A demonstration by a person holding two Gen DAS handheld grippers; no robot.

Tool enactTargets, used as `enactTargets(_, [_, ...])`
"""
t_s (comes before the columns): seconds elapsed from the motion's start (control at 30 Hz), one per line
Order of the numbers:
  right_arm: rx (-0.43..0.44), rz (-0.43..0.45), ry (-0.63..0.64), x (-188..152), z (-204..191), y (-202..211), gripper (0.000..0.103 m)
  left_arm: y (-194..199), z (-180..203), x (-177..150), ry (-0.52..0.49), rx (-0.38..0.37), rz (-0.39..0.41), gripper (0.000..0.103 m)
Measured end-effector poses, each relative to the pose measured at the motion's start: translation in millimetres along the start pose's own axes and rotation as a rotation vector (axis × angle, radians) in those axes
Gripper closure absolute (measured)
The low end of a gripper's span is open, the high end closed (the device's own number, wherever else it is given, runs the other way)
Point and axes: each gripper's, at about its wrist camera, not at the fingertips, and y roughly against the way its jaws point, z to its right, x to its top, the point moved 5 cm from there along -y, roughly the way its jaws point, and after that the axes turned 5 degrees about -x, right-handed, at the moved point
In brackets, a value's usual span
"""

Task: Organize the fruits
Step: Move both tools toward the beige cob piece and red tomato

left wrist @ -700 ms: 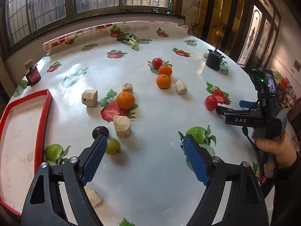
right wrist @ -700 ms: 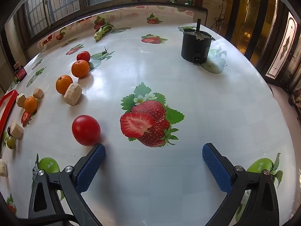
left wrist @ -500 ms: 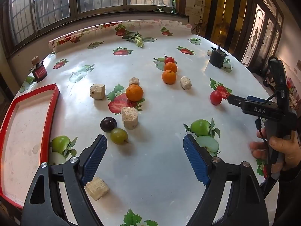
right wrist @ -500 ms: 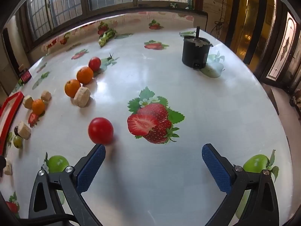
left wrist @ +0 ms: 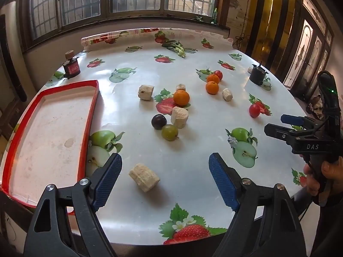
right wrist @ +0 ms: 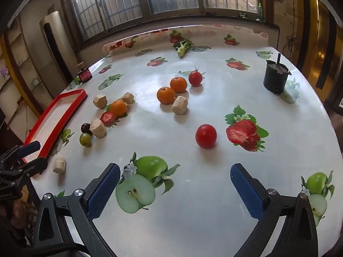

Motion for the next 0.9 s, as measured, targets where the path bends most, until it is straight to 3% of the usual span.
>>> enactTargets(0.1, [0.011,0.01,0.052,0,-13,5,0.0,9,-8,-3,-0.003,0.094,0.032,0.019])
enactTargets(0.2, [0.0,0.039,0.101,0,-23,11,0.0,18,-15,-5,0.001,0.133,0.06,0.019])
enactTargets(0.6, [0.006,0.079,0.18,1,-42,18,0.0,35,-21,-6,0.004,0.176,0.1,0.019])
enactTargets(0.9, [-0.007,0.254,0.241,6,-49,47,0.0,48,-16,-2,-0.01,0.18,0.179,0.019])
